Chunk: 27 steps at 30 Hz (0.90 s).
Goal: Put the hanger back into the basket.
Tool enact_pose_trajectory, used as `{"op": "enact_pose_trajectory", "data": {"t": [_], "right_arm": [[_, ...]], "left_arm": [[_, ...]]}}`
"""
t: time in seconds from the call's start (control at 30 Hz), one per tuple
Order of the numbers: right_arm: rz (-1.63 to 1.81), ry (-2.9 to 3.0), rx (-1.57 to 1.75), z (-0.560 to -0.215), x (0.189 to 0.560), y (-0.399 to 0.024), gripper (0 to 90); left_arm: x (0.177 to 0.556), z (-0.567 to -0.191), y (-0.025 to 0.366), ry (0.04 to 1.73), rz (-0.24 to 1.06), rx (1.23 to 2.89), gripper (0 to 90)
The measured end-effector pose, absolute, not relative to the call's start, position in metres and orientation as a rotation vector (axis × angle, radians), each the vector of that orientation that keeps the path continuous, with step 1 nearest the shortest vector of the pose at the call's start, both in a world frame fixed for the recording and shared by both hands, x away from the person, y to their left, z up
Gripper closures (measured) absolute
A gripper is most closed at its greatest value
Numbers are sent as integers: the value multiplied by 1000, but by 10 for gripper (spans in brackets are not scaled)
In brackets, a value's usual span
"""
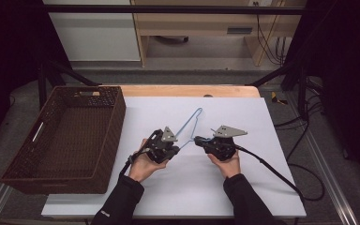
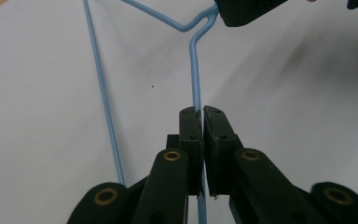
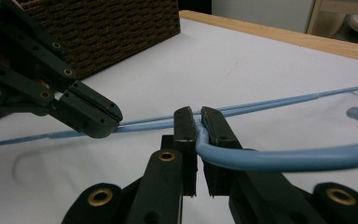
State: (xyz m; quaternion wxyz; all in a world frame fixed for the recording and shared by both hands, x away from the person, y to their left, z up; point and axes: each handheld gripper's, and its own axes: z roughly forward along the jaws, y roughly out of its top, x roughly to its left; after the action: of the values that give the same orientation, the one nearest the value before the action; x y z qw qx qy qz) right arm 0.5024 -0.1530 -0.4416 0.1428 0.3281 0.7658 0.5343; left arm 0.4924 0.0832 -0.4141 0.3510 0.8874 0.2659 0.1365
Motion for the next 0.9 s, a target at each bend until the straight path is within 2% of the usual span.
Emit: {"op": "enact_pose_trajectory", "data": {"t": [0.03, 0.07, 0.1, 0.17, 0.2, 0.23, 0.37, 0.53, 0.8, 0.9], "right_arm": [[1533, 2215, 941, -442, 502, -153, 854], [1521, 2215, 938, -442, 502, -152, 854], [1521, 2218, 936, -442, 502, -151, 855], [1524, 2217, 937, -442, 501, -151, 855], [1525, 2220, 932, -441, 501, -151, 855], [1525, 2220, 932, -441, 501, -151, 855], [1524, 2218, 933, -441, 500, -151, 855], [1528, 2219, 936, -440, 499, -151, 855], [1531, 2207, 936, -436, 498, -153, 854], [1524, 2204, 934, -436, 497, -153, 853]], "left_arm": [[492, -413, 83, 694, 360, 2291, 844], [492, -412, 82, 701, 370, 2289, 768], [491, -410, 82, 694, 377, 2293, 731], [491, -407, 79, 685, 399, 2310, 711], [491, -407, 75, 680, 423, 2344, 642], [491, -407, 75, 680, 423, 2344, 611], [495, -413, 64, 712, 434, 2374, 574], [500, -419, 51, 724, 441, 2419, 632], [497, -422, 41, 731, 478, 2424, 846], [496, -421, 40, 744, 486, 2422, 854]]}}
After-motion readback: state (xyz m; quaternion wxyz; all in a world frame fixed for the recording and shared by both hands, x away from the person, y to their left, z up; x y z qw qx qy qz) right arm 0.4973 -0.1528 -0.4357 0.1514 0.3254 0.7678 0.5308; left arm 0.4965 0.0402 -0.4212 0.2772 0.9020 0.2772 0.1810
